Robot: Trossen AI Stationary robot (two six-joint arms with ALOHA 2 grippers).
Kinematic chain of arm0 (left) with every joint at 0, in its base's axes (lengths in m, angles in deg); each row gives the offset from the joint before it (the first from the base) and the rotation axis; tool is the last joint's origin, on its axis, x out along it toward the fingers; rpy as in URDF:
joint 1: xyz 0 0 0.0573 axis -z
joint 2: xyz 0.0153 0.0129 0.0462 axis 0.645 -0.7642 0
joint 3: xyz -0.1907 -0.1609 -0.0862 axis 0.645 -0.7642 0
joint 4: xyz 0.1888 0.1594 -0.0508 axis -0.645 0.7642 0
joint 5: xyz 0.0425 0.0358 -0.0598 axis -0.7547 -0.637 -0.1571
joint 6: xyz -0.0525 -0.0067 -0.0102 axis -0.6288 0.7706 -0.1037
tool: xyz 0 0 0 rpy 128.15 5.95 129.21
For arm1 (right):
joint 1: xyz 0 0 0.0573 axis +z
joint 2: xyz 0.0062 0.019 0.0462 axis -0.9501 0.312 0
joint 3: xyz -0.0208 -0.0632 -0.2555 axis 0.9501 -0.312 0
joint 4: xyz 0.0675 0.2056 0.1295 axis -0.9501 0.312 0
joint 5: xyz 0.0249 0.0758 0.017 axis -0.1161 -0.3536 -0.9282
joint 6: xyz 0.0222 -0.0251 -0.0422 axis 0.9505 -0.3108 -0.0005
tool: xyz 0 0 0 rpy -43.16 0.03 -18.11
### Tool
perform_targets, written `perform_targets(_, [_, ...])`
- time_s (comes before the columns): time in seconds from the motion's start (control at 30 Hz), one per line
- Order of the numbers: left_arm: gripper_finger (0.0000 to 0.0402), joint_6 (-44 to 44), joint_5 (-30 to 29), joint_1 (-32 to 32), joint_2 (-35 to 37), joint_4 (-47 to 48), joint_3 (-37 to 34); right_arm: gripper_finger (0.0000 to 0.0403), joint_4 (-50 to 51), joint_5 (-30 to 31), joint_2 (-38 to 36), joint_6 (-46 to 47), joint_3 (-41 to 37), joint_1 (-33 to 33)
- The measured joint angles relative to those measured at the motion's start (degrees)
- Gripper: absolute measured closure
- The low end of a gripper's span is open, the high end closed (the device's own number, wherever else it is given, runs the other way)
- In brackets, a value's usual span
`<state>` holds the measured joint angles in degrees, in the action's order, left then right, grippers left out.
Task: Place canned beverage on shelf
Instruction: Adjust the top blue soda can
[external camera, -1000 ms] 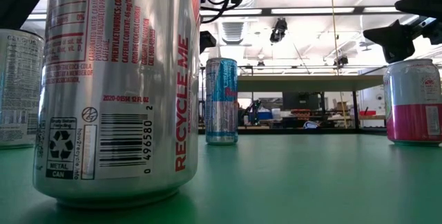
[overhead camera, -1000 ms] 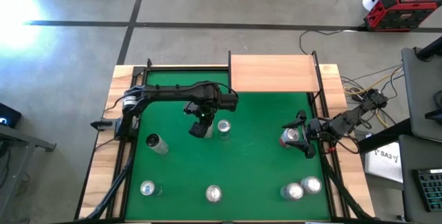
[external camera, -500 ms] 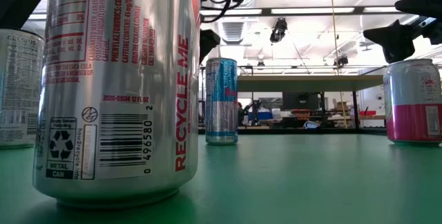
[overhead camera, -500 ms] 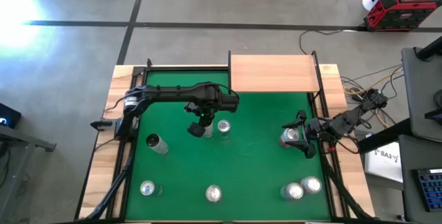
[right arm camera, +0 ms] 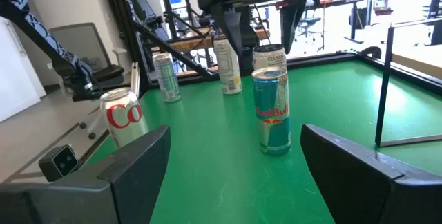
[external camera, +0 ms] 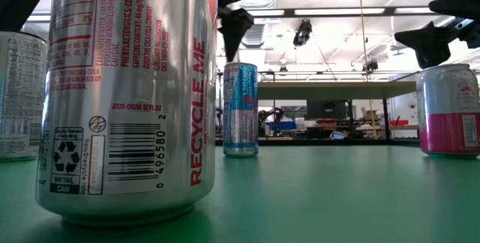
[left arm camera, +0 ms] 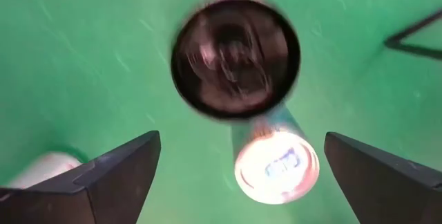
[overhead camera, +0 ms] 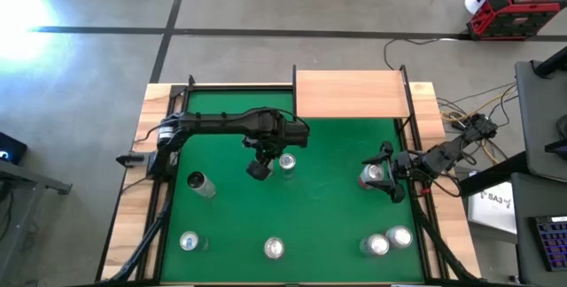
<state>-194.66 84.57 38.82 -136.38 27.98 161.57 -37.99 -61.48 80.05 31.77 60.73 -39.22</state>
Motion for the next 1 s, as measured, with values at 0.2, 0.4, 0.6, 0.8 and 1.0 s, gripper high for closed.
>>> perform_targets(0.2, [0.001, -1.77, 0.01, 0.2, -1.53, -4.52, 0.19, 0.0087, 0.0, 0.02, 0.02, 0.0, 0.01, 0.0])
perform_targets(0.4, [0.001, -1.79, 0.28, 0.2, -5.24, -4.16, 3.1, 0.0087, 0.0, 0.01, 0.02, 0.0, 0.01, 0.0])
perform_targets(0.6, [0.001, -1.74, 0.28, 0.2, -9.59, -0.81, 8.62, 0.0087, 0.0, 0.0, 0.02, 0.0, 0.0, 0.0])
perform_targets(0.8, [0.0034, -1.63, 0.26, 0.65, -14.96, 5.86, 17.22, 0.0087, 0.0, 0.0, 0.02, 0.0, 0.01, 0.0])
perform_targets(1.0, [0.0094, -1.61, -0.09, 1.05, -15.72, 5.32, 16.32, 0.0087, 0.0, 0.01, 0.02, 0.0, 0.01, 0.01])
